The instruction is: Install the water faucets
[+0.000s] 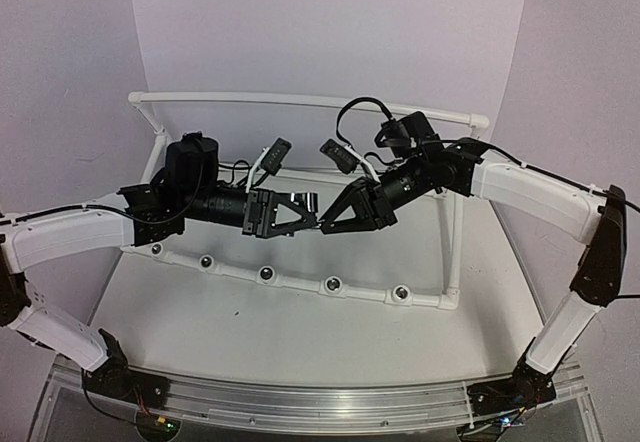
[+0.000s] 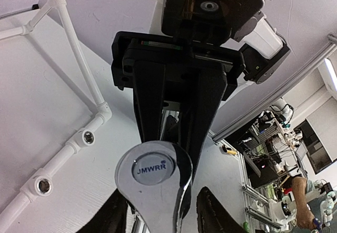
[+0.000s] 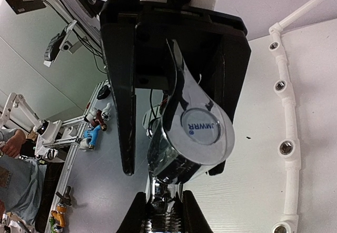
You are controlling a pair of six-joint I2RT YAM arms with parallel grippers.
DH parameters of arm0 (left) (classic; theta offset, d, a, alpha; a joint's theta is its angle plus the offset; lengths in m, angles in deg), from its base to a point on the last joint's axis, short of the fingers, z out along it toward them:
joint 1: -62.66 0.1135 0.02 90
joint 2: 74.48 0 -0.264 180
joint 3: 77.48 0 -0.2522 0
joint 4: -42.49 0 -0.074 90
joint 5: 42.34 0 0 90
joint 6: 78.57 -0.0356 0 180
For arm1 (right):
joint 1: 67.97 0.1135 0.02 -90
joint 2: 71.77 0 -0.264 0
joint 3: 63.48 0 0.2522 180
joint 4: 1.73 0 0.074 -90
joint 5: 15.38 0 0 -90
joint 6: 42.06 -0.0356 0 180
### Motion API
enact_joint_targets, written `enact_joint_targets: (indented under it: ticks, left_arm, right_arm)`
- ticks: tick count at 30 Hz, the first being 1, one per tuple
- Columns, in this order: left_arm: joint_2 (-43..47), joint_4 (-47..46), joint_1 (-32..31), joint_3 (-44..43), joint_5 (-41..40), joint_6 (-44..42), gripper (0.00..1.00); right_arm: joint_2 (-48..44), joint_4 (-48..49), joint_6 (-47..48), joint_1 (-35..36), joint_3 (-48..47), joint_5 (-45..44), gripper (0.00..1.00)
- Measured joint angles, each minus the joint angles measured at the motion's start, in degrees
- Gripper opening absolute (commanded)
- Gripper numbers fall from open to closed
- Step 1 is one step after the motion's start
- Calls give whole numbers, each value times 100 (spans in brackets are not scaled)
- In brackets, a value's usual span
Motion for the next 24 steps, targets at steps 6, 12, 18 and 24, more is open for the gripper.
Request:
enact_joint_targets:
  ticks: [6,12,18,24]
  left_arm:
    - [-37,-19,-5,-24,62,120,18]
    - [-37,-13,0,-32,50,225,2]
    - [-37,116,0,-35,-6,303,0]
    - [84,874,-51,-78,-830,427,0]
  right_arm:
    - [34,6,-1,0,2,66,0]
    - [88,14,7,-7,0,79,1]
    - [128,4,-46,-7,0,28,64]
    - [128,17,-73,-45,2,-755,75]
